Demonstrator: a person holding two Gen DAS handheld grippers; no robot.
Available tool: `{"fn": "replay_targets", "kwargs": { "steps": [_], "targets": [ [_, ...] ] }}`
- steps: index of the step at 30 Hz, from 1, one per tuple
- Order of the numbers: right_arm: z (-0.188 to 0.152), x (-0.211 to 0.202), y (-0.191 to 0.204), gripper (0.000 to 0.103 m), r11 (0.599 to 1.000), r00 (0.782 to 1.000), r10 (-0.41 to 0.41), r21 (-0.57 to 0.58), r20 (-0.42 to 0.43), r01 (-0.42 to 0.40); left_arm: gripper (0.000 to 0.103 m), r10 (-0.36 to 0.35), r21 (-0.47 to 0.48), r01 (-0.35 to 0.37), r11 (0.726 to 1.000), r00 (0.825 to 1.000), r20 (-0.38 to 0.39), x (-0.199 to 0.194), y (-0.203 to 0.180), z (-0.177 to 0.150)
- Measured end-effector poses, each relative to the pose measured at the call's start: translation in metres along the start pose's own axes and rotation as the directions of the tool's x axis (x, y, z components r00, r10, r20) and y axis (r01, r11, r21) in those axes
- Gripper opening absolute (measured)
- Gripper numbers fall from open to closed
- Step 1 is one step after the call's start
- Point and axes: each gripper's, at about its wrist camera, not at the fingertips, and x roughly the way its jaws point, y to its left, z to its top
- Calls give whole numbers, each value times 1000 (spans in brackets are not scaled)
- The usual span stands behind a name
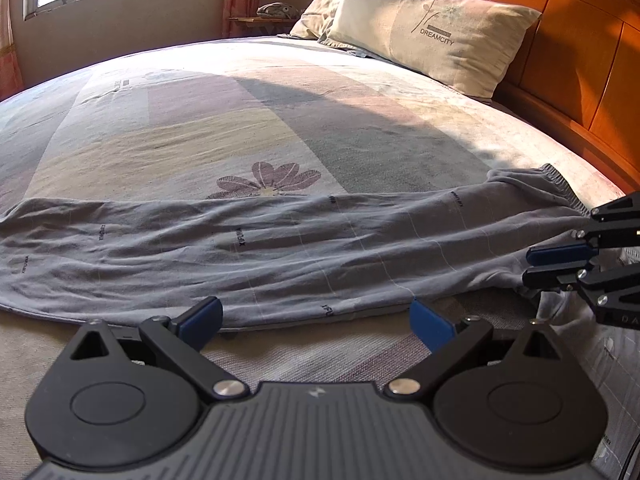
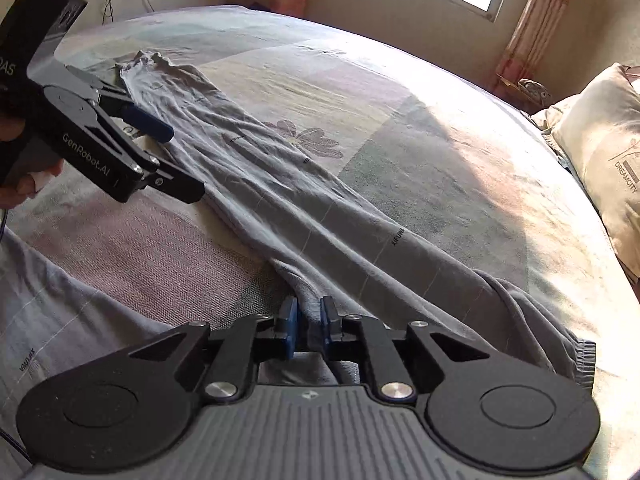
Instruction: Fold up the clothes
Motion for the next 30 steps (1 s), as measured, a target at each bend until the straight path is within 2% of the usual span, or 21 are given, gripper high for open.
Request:
{"fn": "replay_targets", "kwargs": {
  "steps": [6,9,12,16,20,25,30],
  "targets": [
    [14,1,-77,19,987,998,-63,147,27,59,99,-9,8,9,1000,1000,-9,6,-5,-2],
    [23,23,-115,13,973,999,-36,227,16,32,99,-7,21,7,1000,1000,-17,10,-8,-3],
    [35,53,-133,13,966,1000,17,257,-10,-14,99,8,30,-7,1000,999,-35,15,-8,-6],
    [48,92,-133,13,982,995,9,190,-95,9,99,20,49,-18,999,999,-42,17,-8,-8],
    [42,101,-135,13,985,986,-4,166,-169,33,99,17,46,-15,999,999,-42,17,-8,-8],
    [18,64,-110,14,991,986,8,134,-164,15,100,14,41,-13,999,999,-44,16,-7,-8],
    [-9,35,-84,17,991,991,-27,129,-134,44,100,20,53,-17,998,999,-46,17,-8,-9]
  ]
}}
